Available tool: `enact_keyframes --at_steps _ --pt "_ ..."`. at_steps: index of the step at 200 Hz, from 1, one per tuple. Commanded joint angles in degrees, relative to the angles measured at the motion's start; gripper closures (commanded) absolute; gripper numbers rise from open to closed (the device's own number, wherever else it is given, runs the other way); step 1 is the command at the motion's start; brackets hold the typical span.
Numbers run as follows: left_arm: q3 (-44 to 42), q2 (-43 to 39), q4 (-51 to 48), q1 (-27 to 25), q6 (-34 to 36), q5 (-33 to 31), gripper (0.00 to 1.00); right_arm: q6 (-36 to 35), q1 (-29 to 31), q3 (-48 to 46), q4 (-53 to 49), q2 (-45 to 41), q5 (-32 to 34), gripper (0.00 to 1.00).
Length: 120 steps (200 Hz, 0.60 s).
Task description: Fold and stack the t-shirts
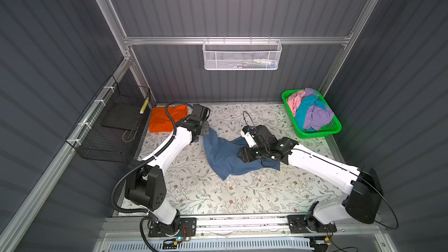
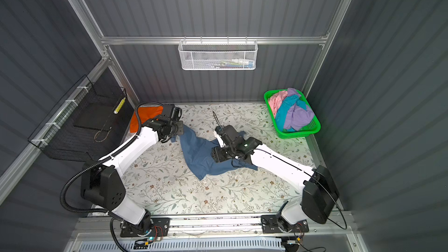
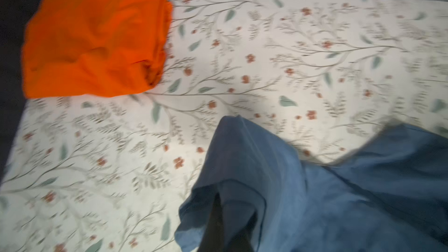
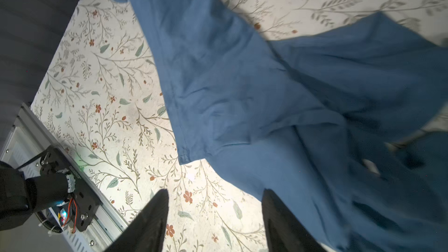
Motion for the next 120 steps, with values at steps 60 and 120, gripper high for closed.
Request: enact_keyframes --at_steps 60,120 --pt "-0.7 -7.2 -17.2 -1.2 -11.9 -16.2 0.26 10.2 -16.8 -9.8 -6.3 -2.5 2.7 0.39" --pt "16.3 7.5 -18.3 -12.4 -10.1 -14.2 0.02 9.8 -19.4 -13.4 -0.9 5.1 -0.7 0.17"
